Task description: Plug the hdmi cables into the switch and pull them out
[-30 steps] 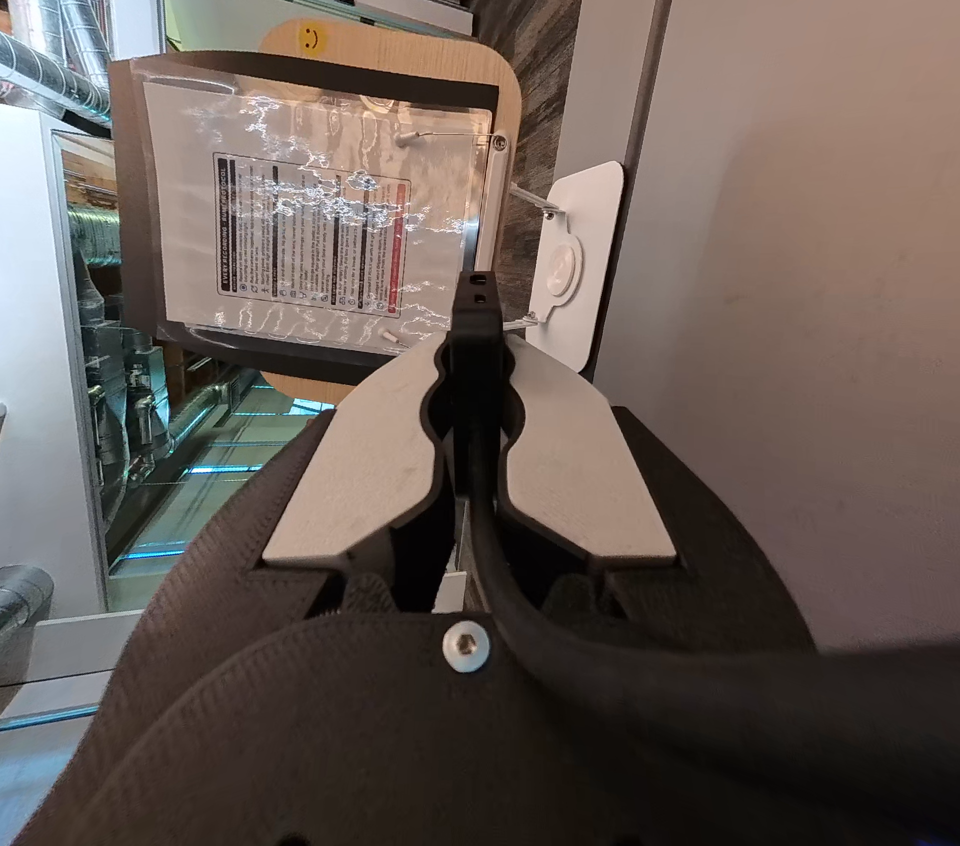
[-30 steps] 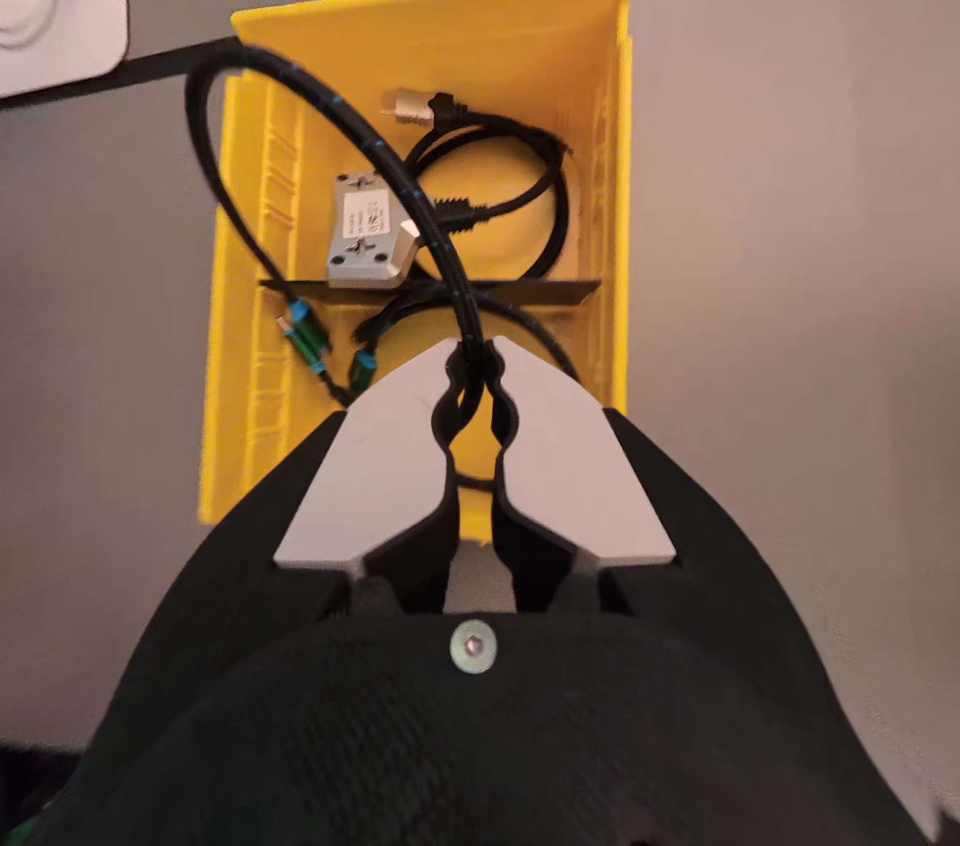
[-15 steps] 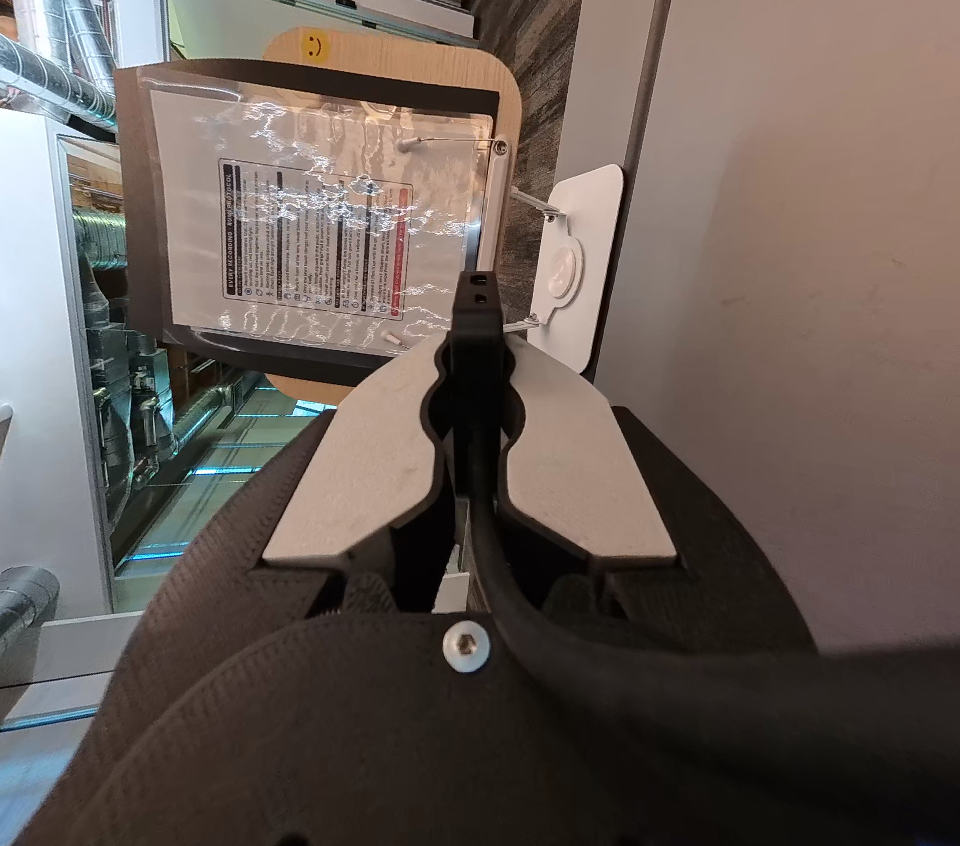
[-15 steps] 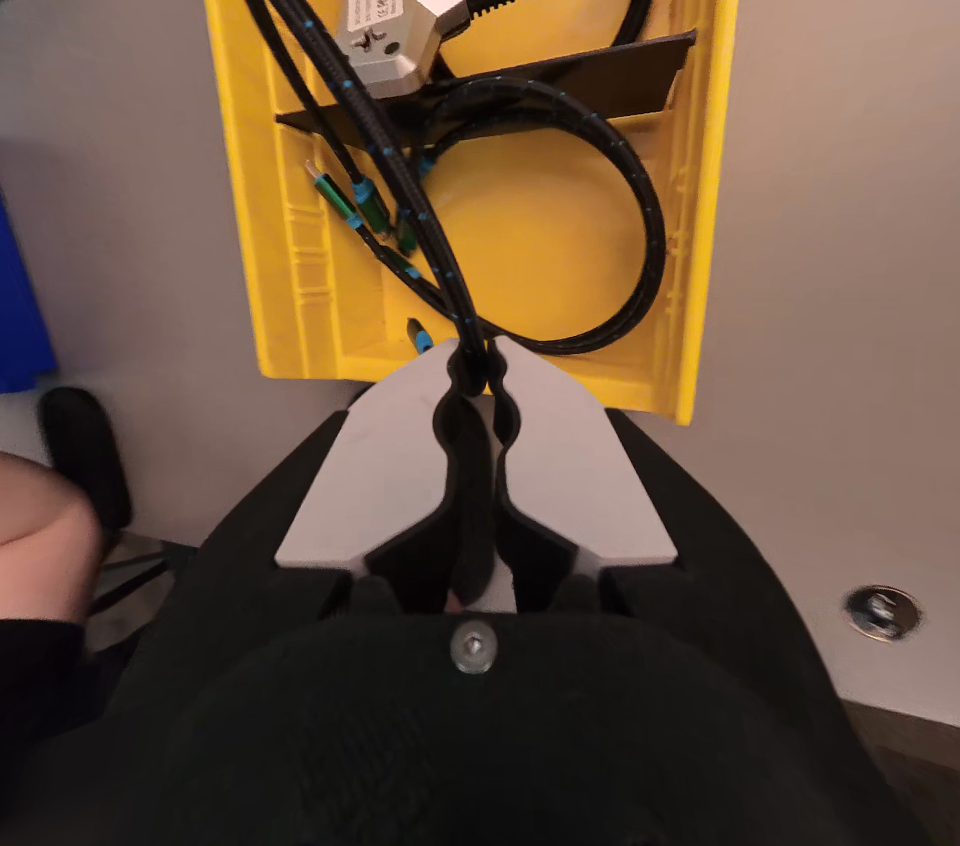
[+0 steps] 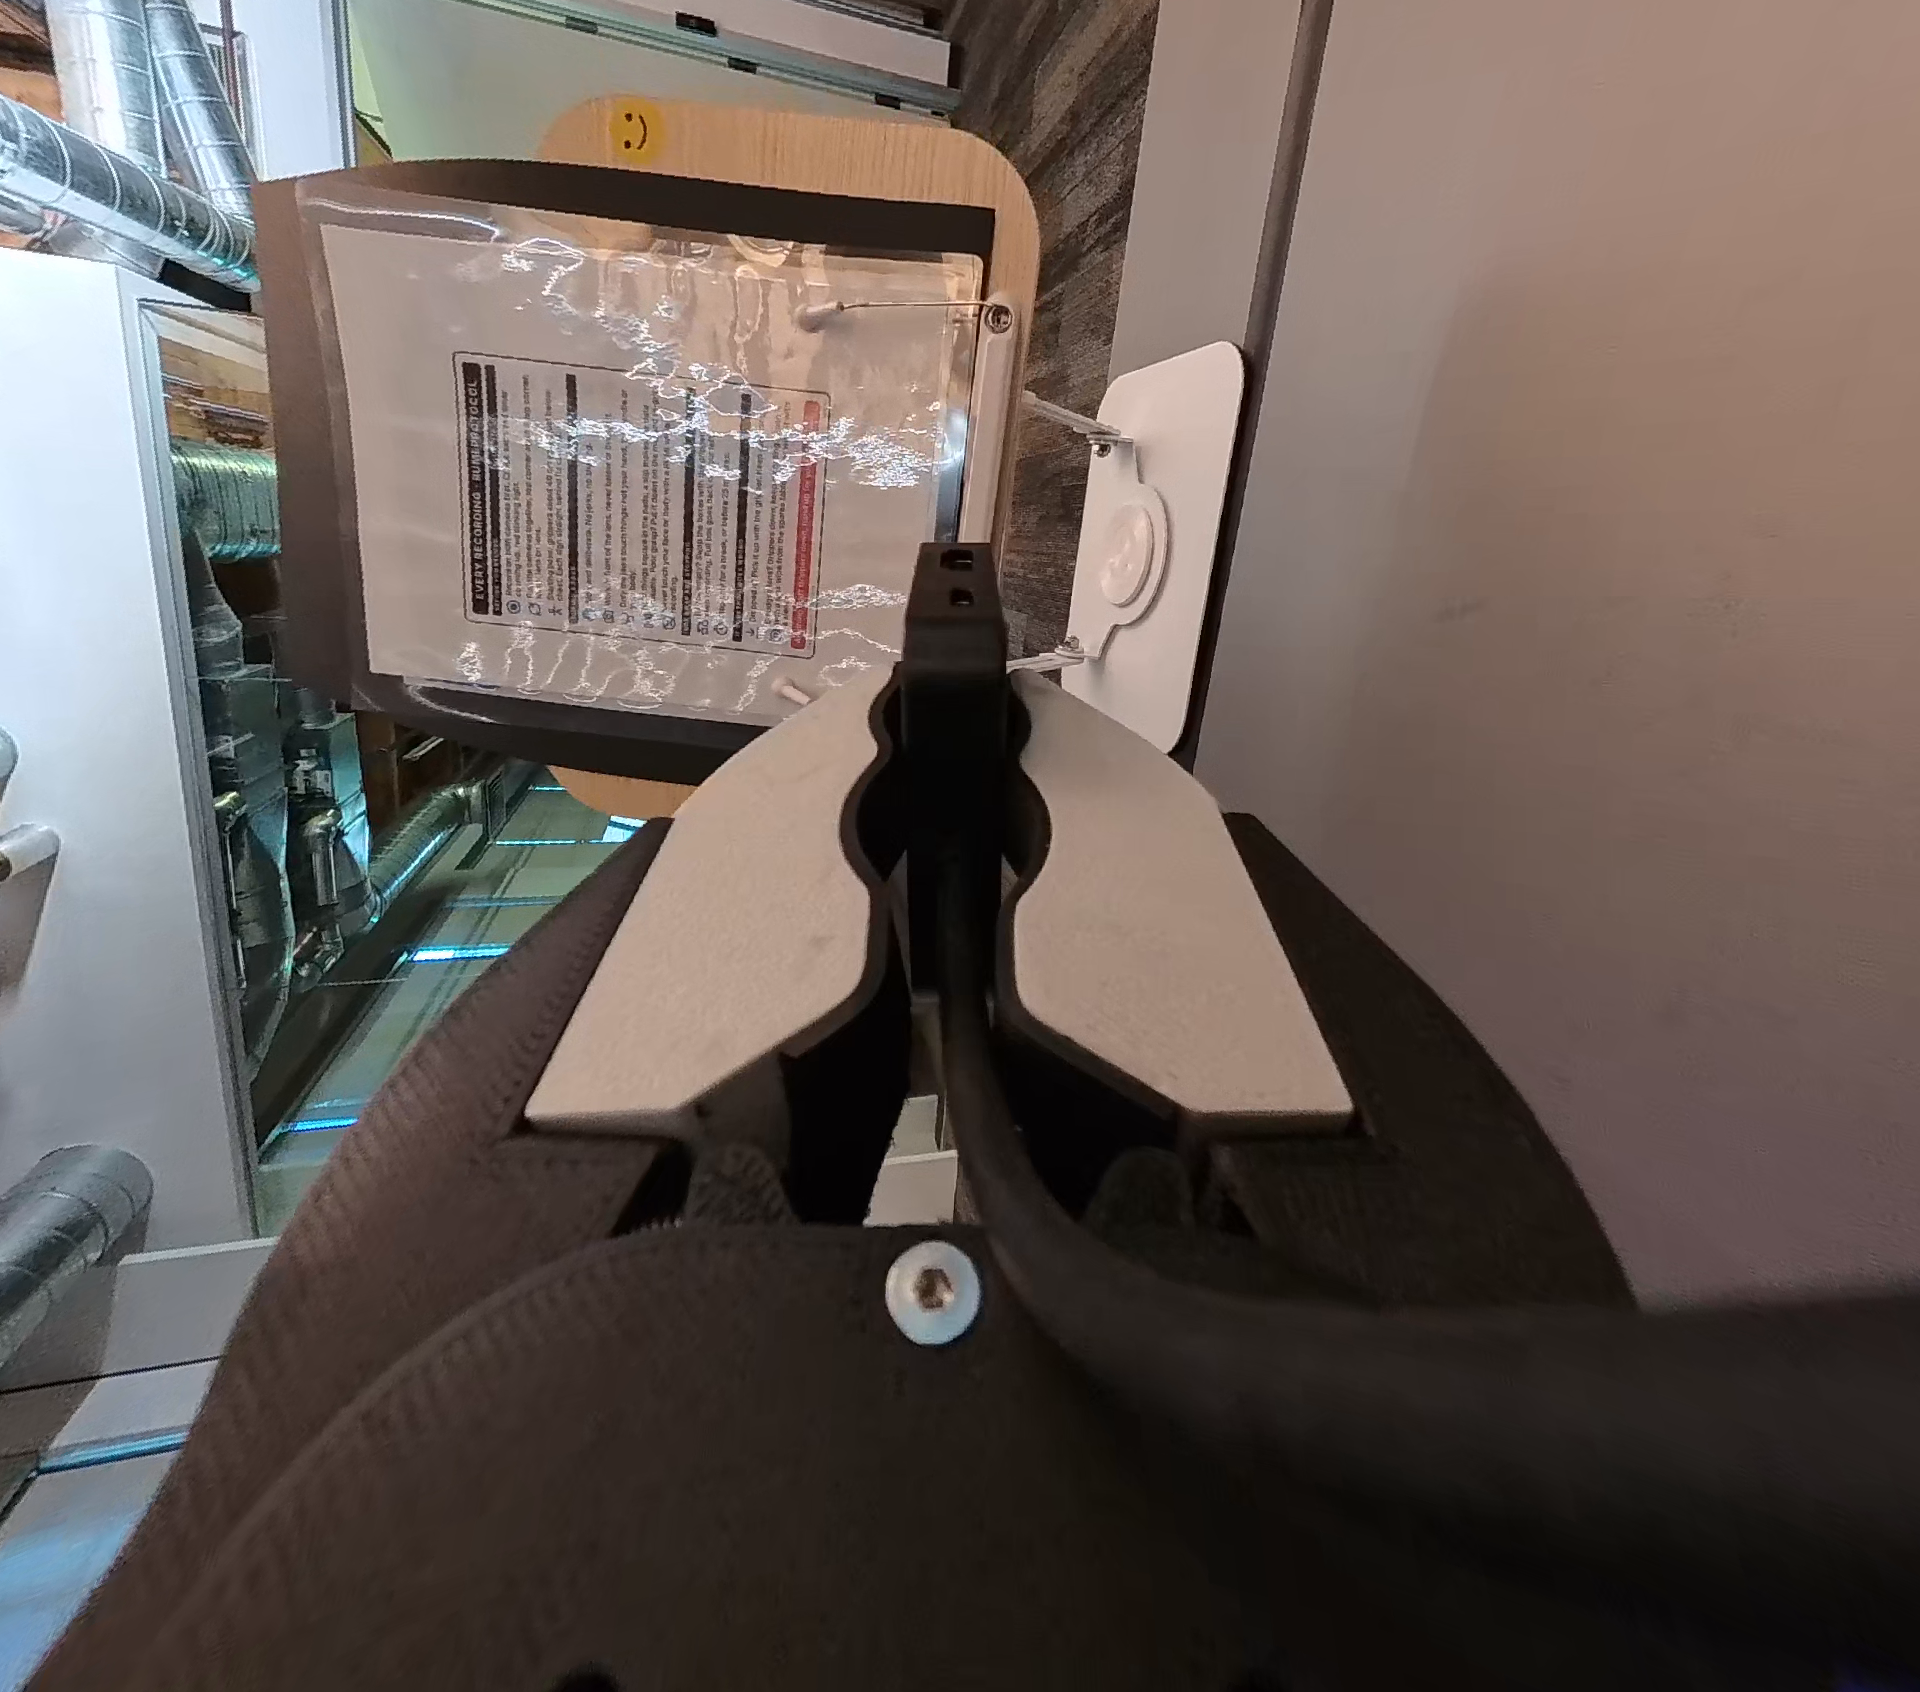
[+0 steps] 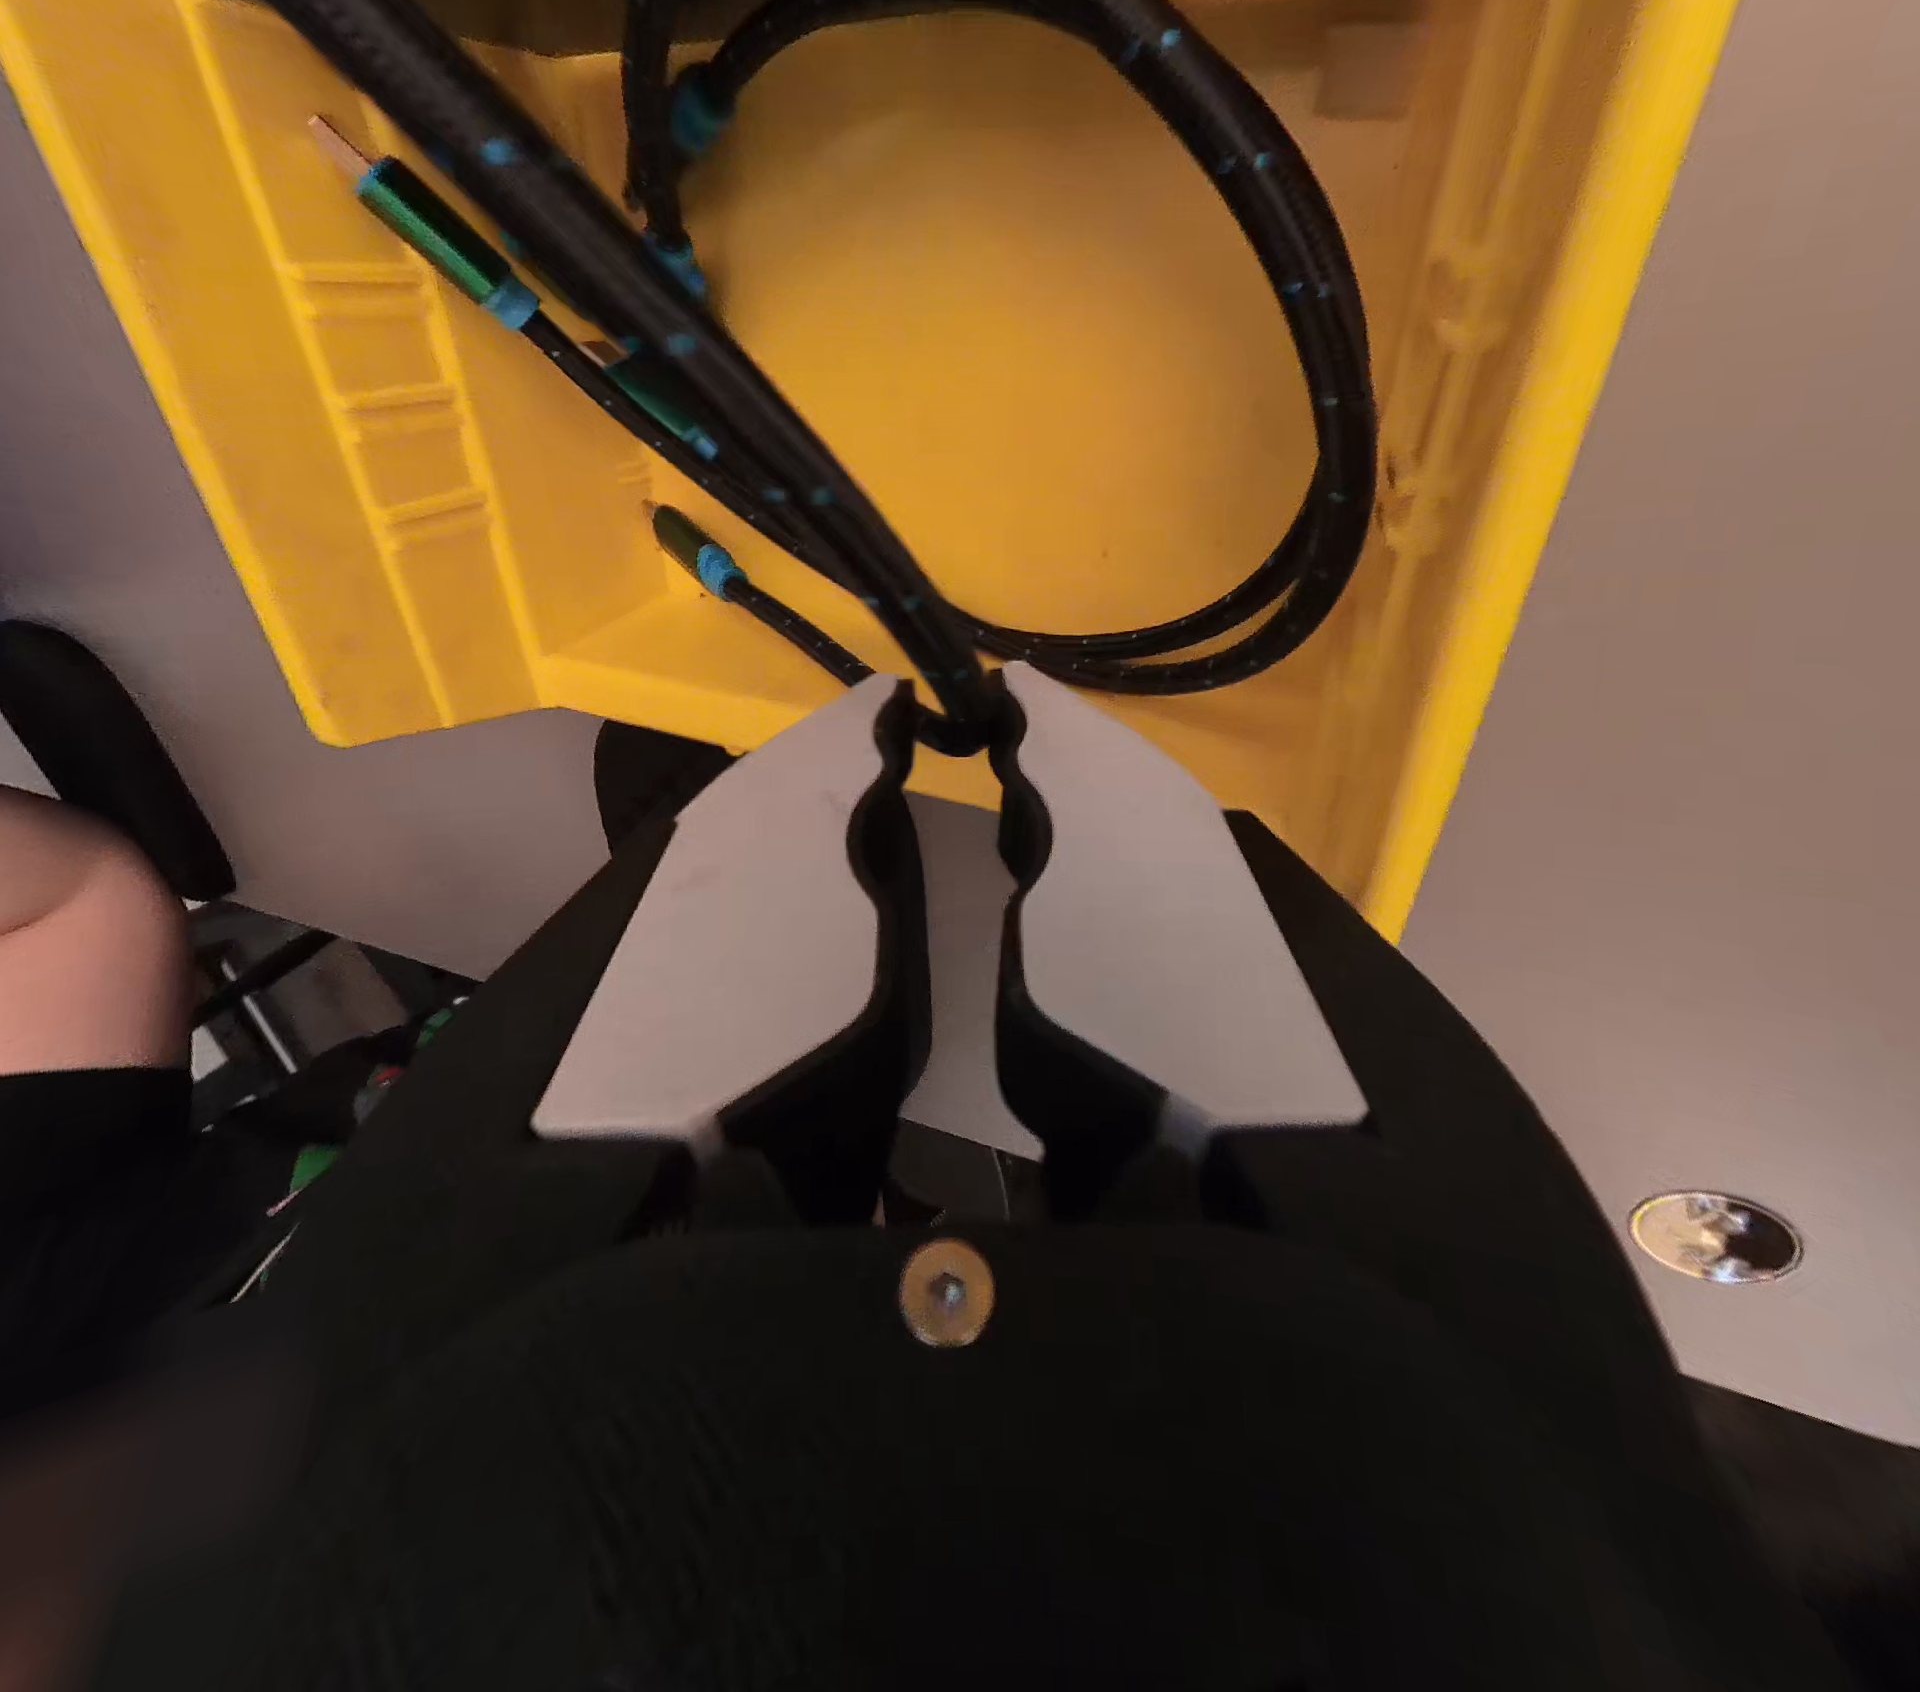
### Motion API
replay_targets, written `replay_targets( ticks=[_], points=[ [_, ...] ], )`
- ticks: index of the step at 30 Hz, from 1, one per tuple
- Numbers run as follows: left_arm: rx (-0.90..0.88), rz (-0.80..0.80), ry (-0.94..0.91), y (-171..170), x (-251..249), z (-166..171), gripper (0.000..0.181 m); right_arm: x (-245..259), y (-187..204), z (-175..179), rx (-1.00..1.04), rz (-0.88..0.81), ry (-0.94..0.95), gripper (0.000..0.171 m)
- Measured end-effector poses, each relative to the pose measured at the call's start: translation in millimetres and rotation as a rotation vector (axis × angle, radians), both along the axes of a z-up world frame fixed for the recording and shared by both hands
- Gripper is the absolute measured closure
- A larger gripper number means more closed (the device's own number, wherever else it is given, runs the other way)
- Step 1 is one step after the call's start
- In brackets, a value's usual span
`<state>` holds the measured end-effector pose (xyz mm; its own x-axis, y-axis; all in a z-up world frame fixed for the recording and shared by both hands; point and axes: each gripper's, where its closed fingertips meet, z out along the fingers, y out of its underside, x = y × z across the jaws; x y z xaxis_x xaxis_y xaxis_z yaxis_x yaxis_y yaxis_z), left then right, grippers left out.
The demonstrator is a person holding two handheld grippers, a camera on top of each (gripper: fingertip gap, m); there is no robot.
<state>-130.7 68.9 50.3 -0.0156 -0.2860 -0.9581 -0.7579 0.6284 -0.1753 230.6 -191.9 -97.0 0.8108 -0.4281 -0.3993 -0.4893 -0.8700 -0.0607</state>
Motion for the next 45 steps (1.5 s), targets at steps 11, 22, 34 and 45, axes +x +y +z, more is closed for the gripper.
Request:
replay_targets(
  ticks=[11, 22, 34, 45],
  points=[
    [-0.011, 0.009, 0.005, 3.2, -2.5, -1.1, 0.168, 26.2, 21.9, 101.3, 0.368, -0.055, -0.418, 0.139],
    [-0.013, -0.022, 0.027, -4.9, 5.4, -6.8, 0.169, 18.5, 119.1, 55.9, 0.435, 0.594, -0.862, 0.154],
    [-0.008, -0.029, 0.023, -7.4, 6.2, -4.8, 0.169, 31.3, 81.3, 43.8, 0.302, 0.513, -0.771, 0.16],
    [-0.004, -0.06, -0.031, -11.1, 10.7, 2.4, 0.168, 47.5, 83.6, 29.0, 0.251, 0.395, -0.704, 0.145]
  ],
)
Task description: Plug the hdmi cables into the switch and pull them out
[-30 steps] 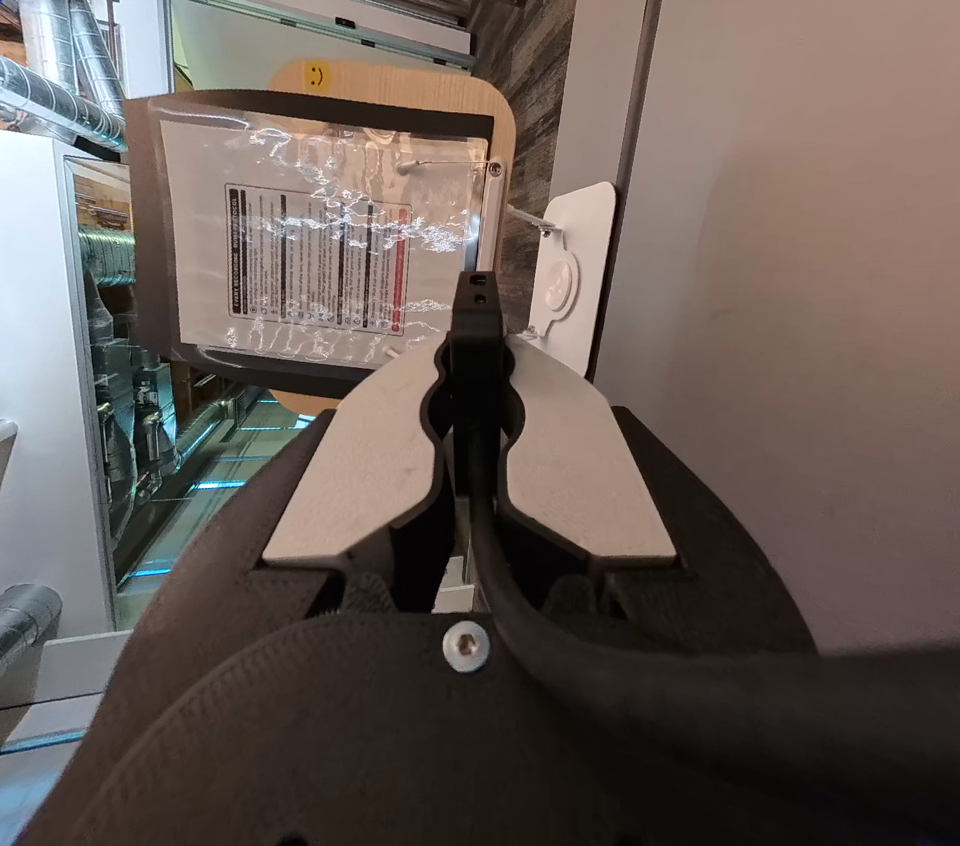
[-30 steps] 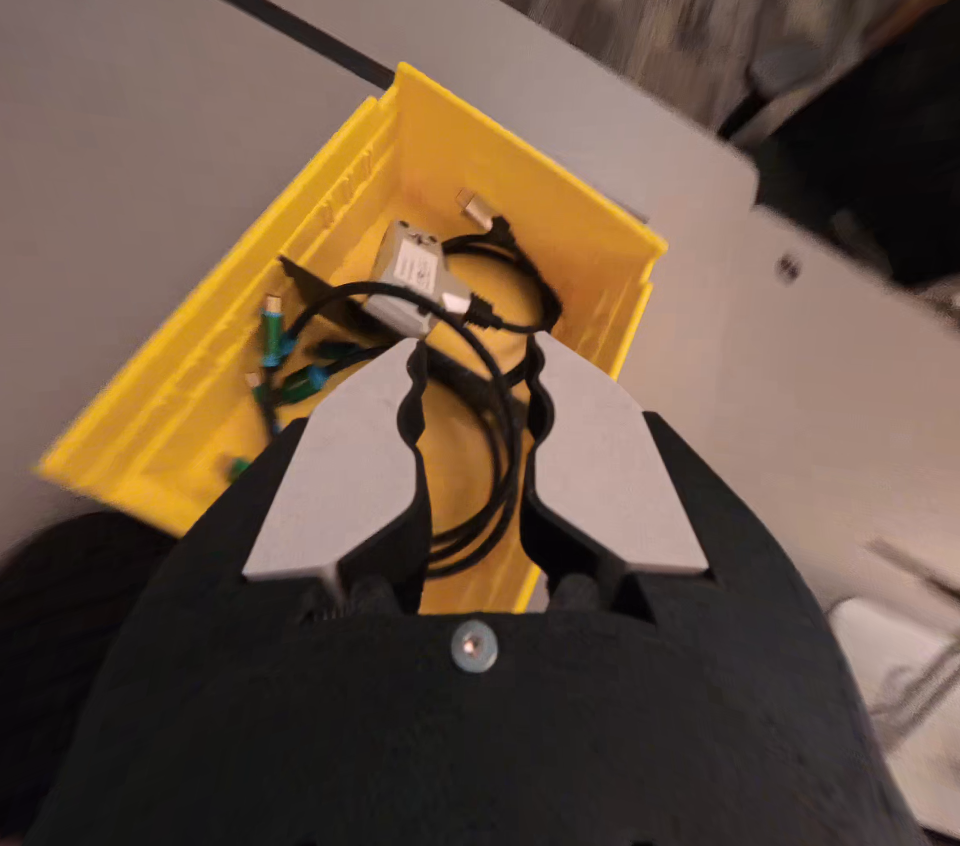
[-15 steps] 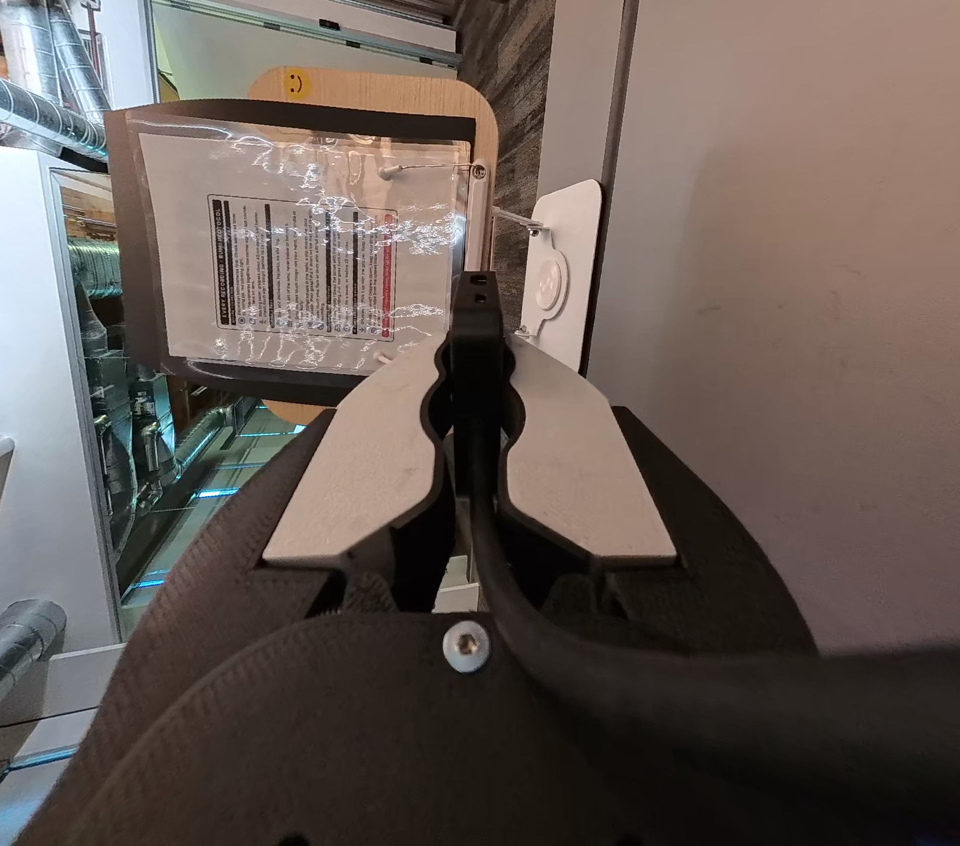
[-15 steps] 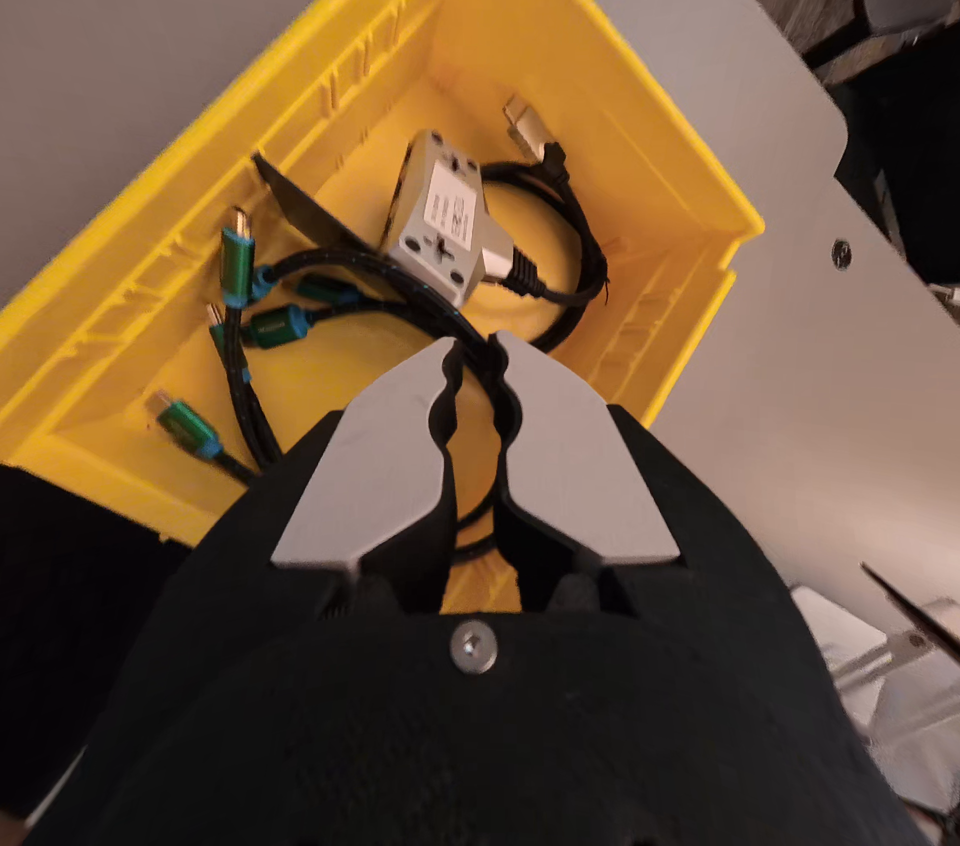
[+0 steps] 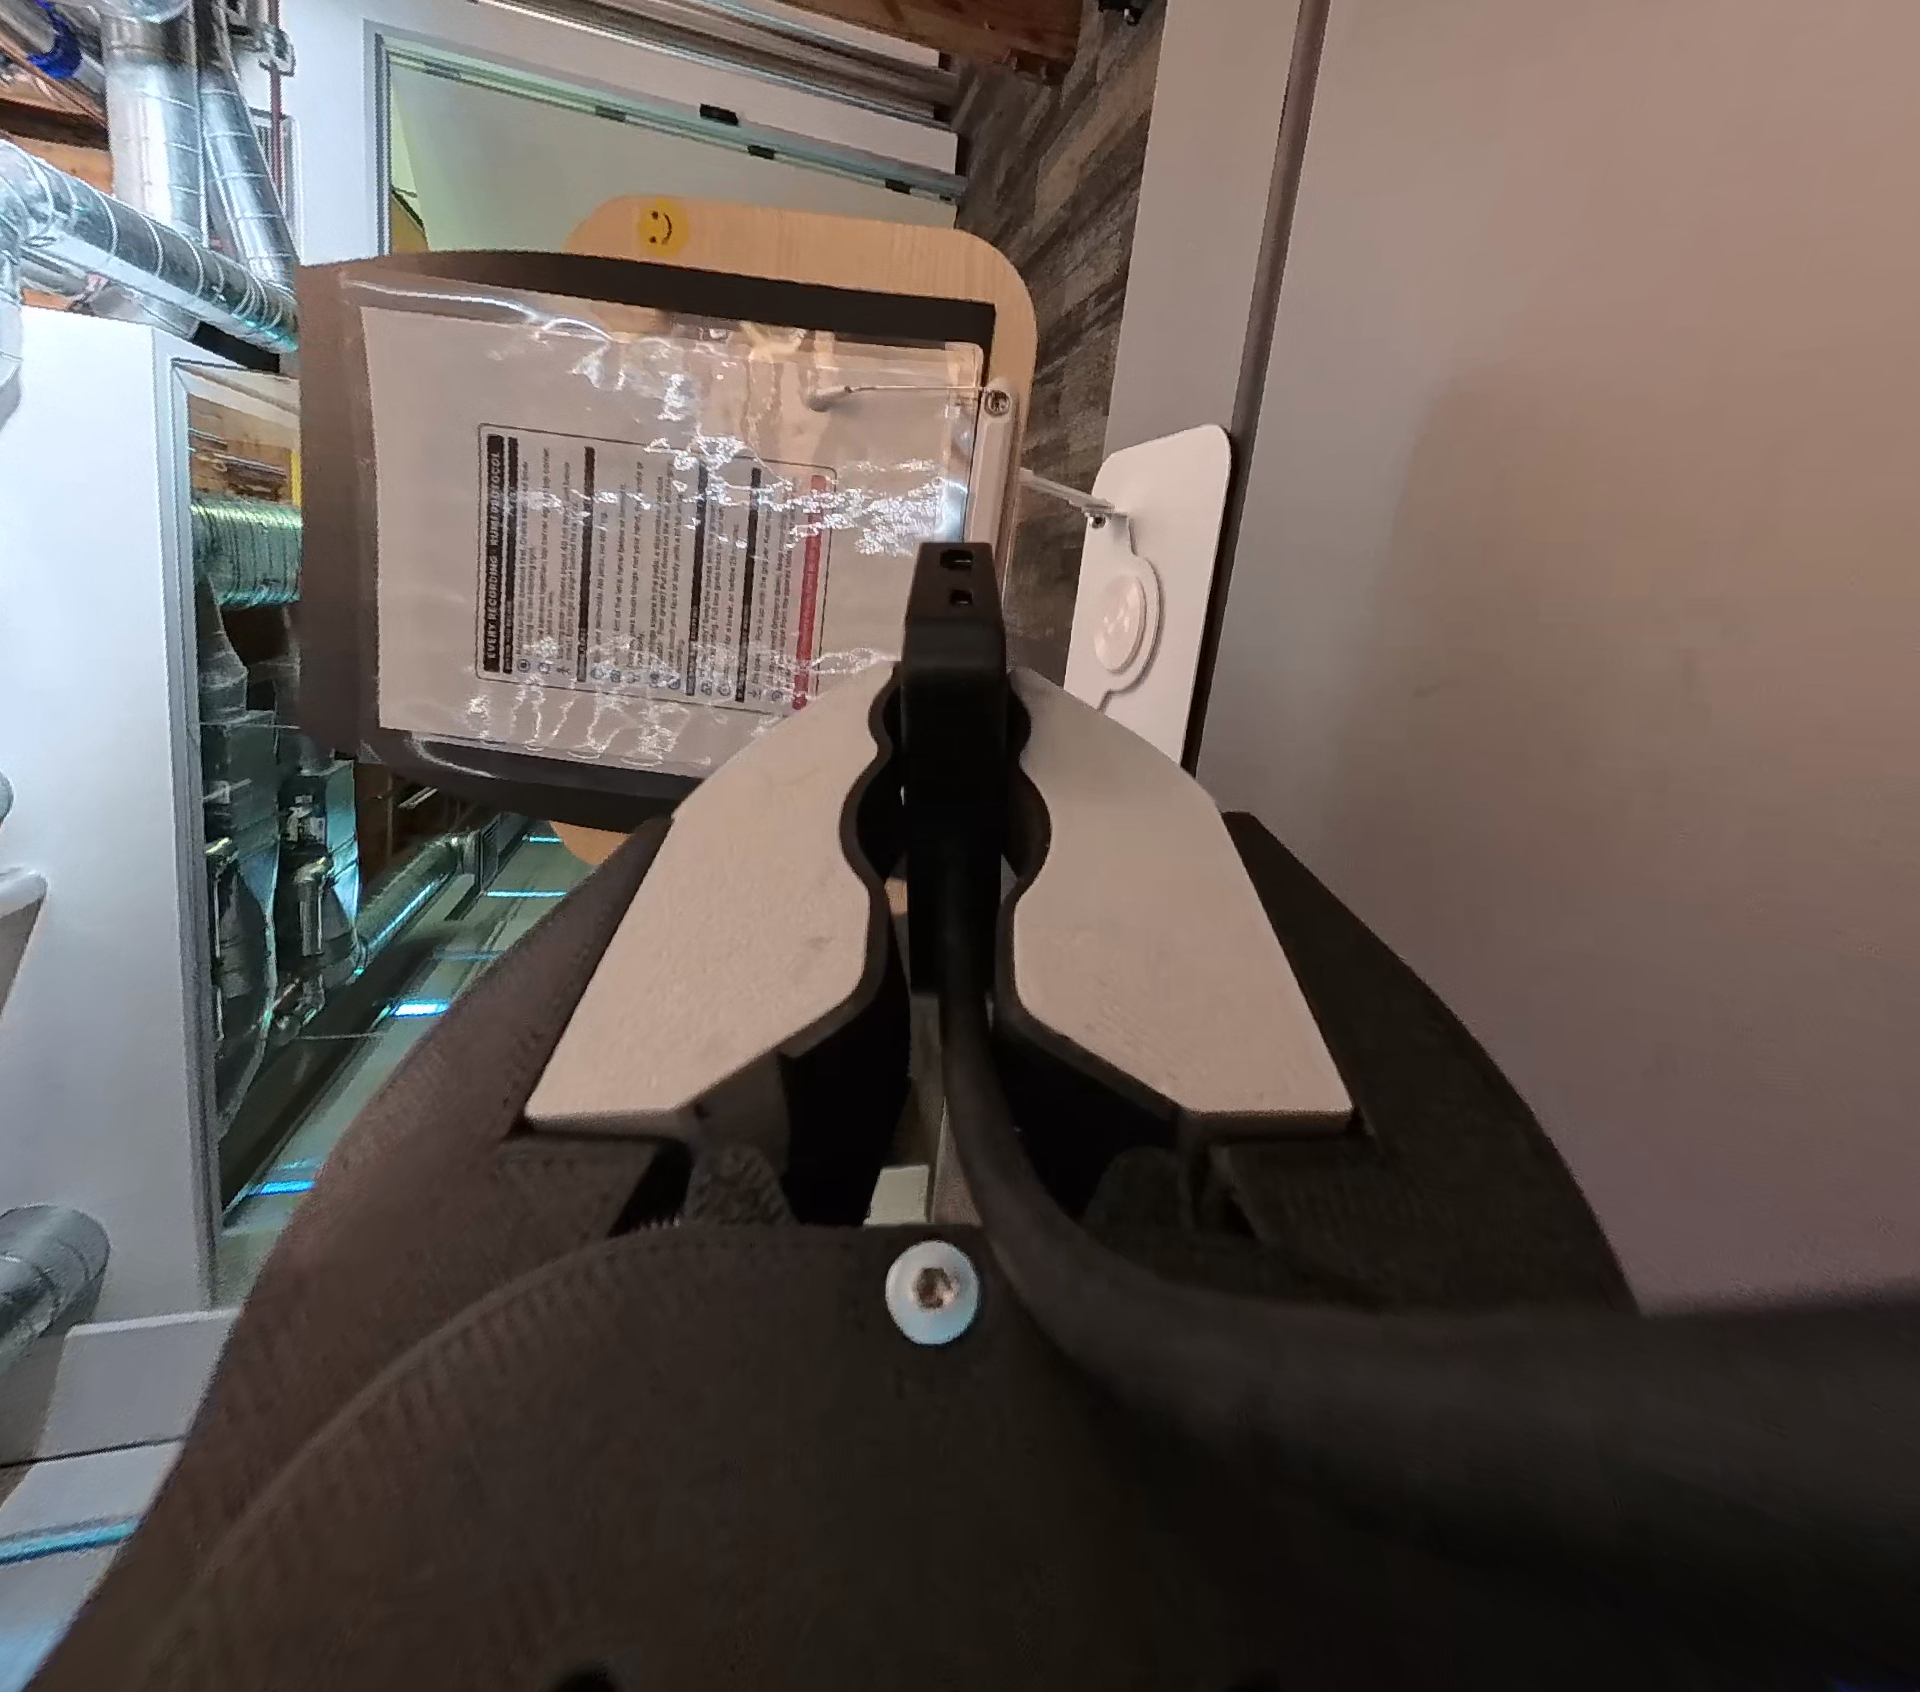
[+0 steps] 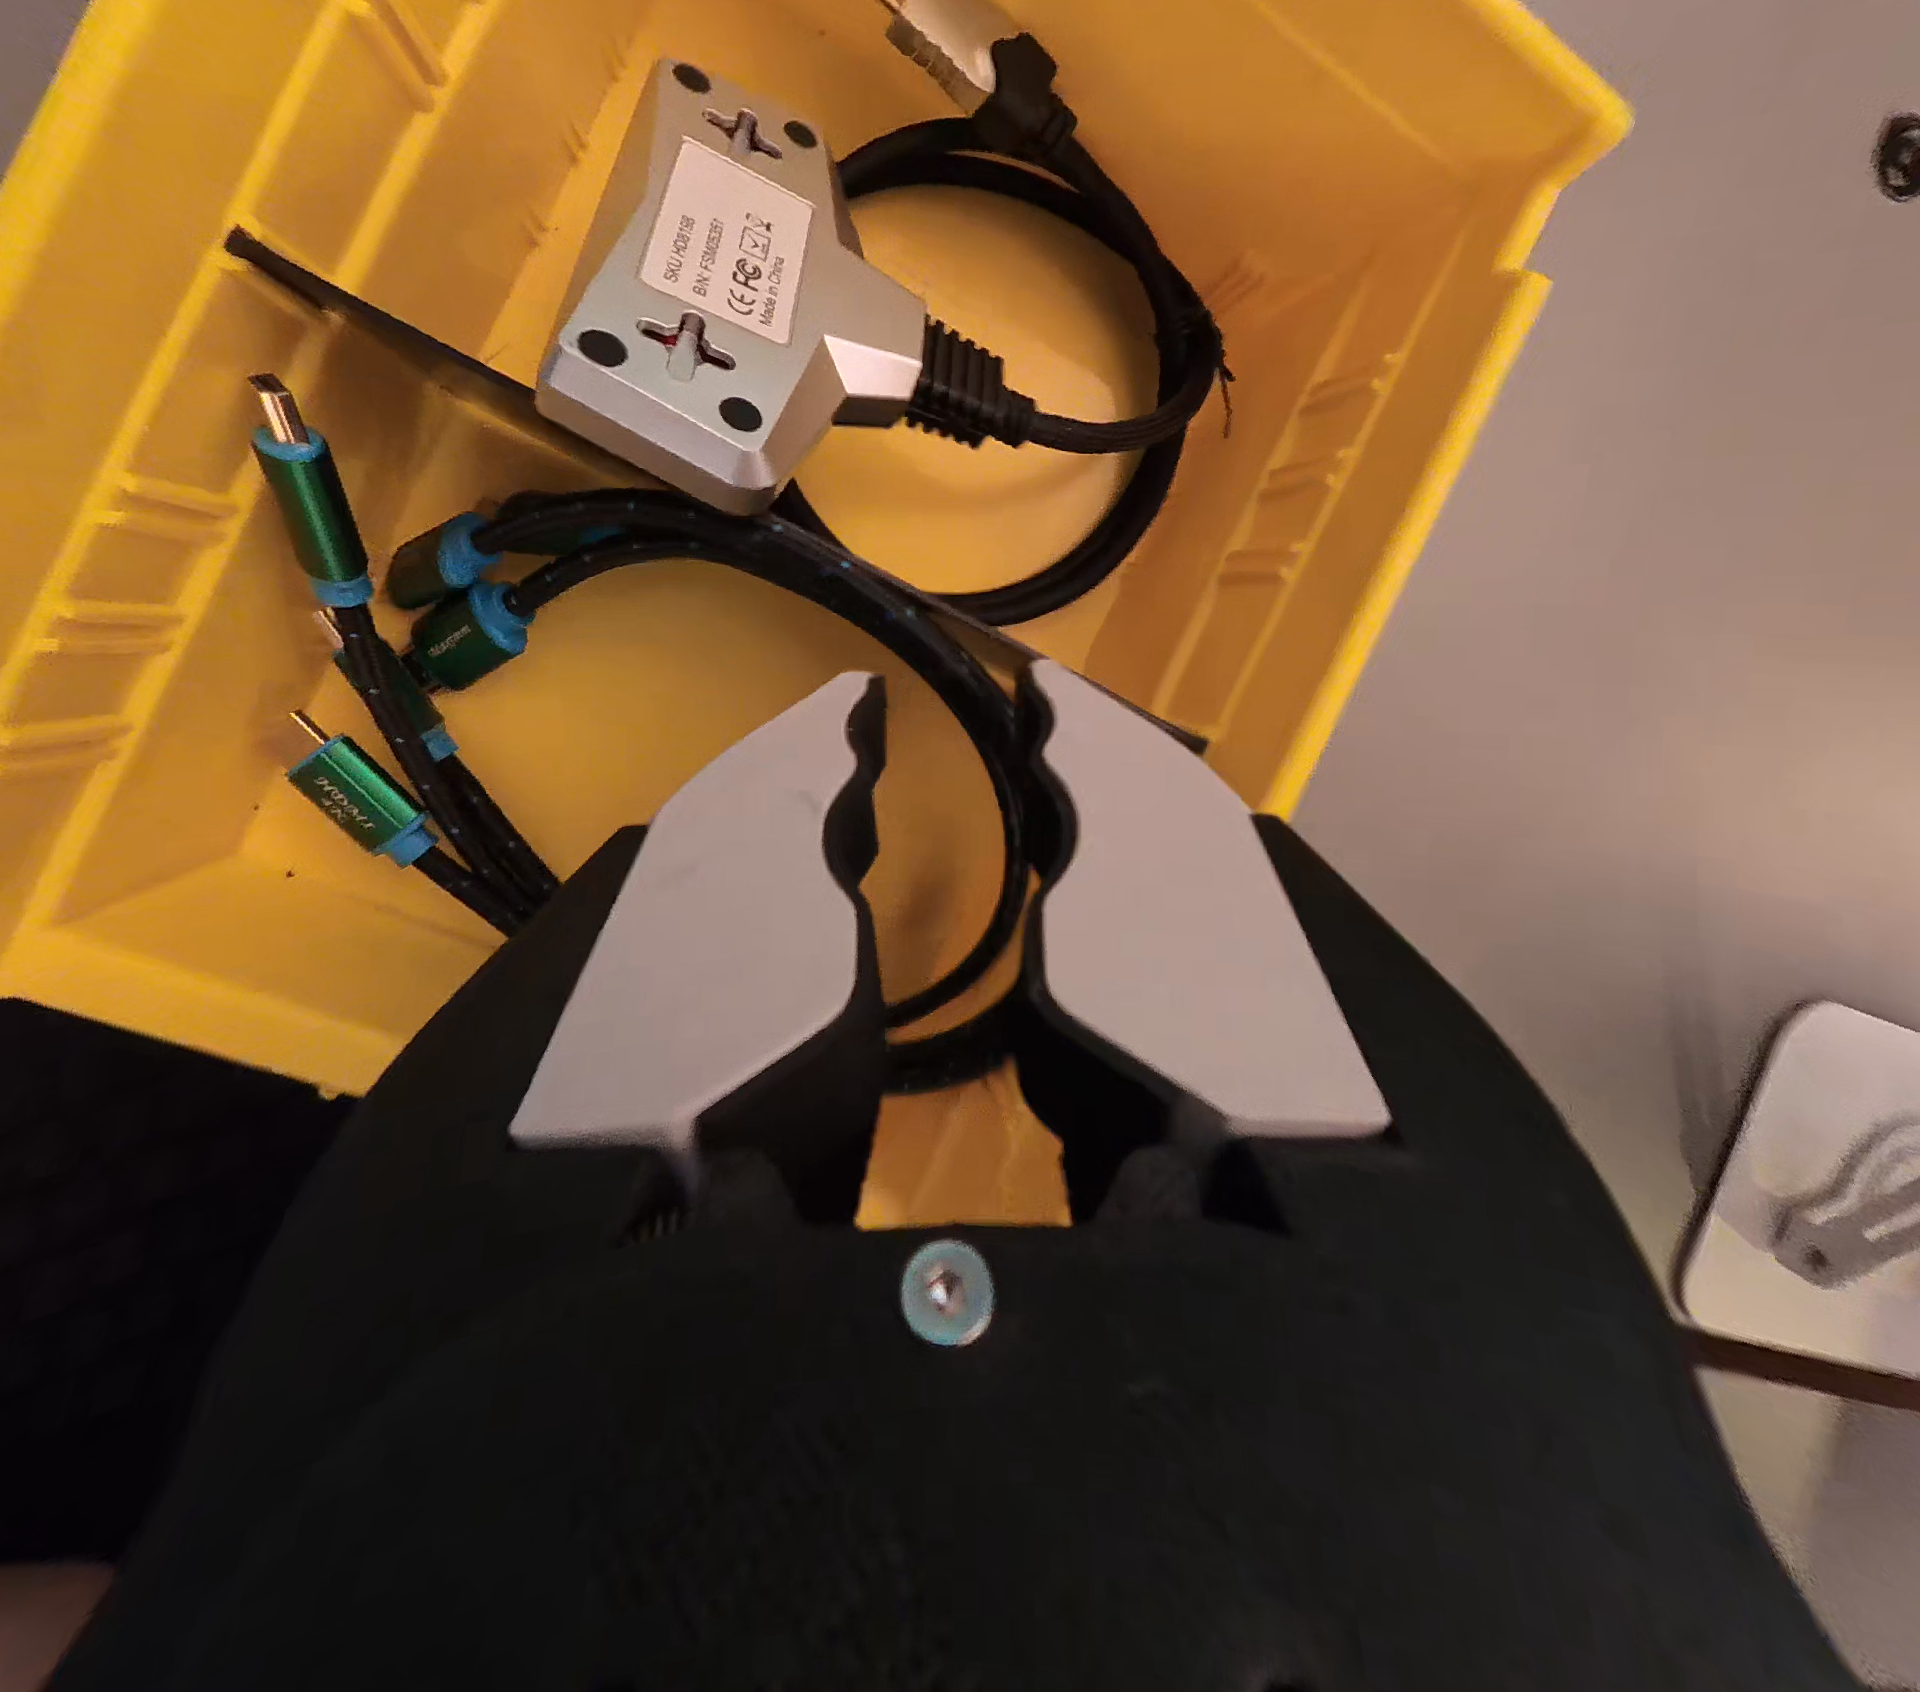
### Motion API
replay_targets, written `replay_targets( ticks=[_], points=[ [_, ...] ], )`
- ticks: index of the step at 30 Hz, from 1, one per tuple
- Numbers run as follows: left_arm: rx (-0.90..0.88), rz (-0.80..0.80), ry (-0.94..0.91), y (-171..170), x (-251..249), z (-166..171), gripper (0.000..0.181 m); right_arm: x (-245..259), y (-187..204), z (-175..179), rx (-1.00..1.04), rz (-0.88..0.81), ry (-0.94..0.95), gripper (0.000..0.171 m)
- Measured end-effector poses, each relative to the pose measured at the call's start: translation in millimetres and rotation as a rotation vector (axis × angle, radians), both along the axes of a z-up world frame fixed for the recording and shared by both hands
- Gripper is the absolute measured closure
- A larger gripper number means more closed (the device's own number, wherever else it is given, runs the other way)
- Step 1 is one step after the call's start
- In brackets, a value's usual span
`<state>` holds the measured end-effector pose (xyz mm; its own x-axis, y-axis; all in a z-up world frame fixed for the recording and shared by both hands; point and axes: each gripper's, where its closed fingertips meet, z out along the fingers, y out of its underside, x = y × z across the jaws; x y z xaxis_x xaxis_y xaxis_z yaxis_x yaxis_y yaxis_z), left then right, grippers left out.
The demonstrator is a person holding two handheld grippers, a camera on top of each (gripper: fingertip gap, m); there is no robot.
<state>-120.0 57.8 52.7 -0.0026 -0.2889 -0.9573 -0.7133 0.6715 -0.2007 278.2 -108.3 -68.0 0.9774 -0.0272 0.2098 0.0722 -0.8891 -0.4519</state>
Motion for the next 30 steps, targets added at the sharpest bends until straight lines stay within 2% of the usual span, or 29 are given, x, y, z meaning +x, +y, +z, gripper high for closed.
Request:
replay_targets(
  ticks=[3, 6, 8, 10, 13, 16, 19, 22, 23, 27, 30],
  points=[
    [-0.047, -0.061, -0.057, -10.2, 6.0, 5.4, 0.168, -9.7, -5.6, 32.7, 0.051, 0.031, -0.083, 0.138],
    [-0.188, -0.19, -0.145, -31.7, 14.6, 11.4, 0.168, -53.4, 16.4, 87.6, 0.259, 0.183, -0.14, 0.138],
    [-0.293, -0.274, -0.197, -45.7, 17.6, 16.5, 0.168, -99.9, 38.5, 129.3, 0.449, 0.351, -0.195, 0.138],
    [-0.387, -0.349, -0.237, -58.3, 18.1, 22.1, 0.168, -166.9, 56.9, 166.2, 0.677, 0.6, -0.217, 0.137],
    [-0.53, -0.458, -0.265, -78.3, 18.6, 26.5, 0.169, -270.9, 60.3, 198.1, 0.96, 0.939, -0.178, 0.128],
    [-0.605, -0.517, -0.269, -90.3, 20.0, 27.3, 0.169, -348.5, 49.3, 193.0, 1.034, 1.186, -0.156, 0.128],
    [-0.641, -0.563, -0.234, -100.9, 21.1, 22.6, 0.168, -381.7, 54.0, 169.8, 0.945, 1.264, -0.163, 0.132],
    [-0.639, -0.627, -0.188, -113.8, 21.0, 17.2, 0.168, -392.2, 59.9, 150.3, 0.867, 1.297, -0.143, 0.138],
    [-0.626, -0.623, -0.16, -113.8, 20.6, 13.0, 0.168, -392.9, 59.5, 147.1, 0.85, 1.306, -0.133, 0.153],
    [-0.628, -0.629, -0.108, -116.0, 20.2, 2.7, 0.167, -391.7, 56.5, 135.8, 0.761, 1.344, -0.112, 0.155],
    [-0.619, -0.53, -0.163, -96.5, 20.8, 6.4, 0.163, -380.4, 63.2, 143.4, 0.785, 1.279, -0.185, 0.156]
  ],
)
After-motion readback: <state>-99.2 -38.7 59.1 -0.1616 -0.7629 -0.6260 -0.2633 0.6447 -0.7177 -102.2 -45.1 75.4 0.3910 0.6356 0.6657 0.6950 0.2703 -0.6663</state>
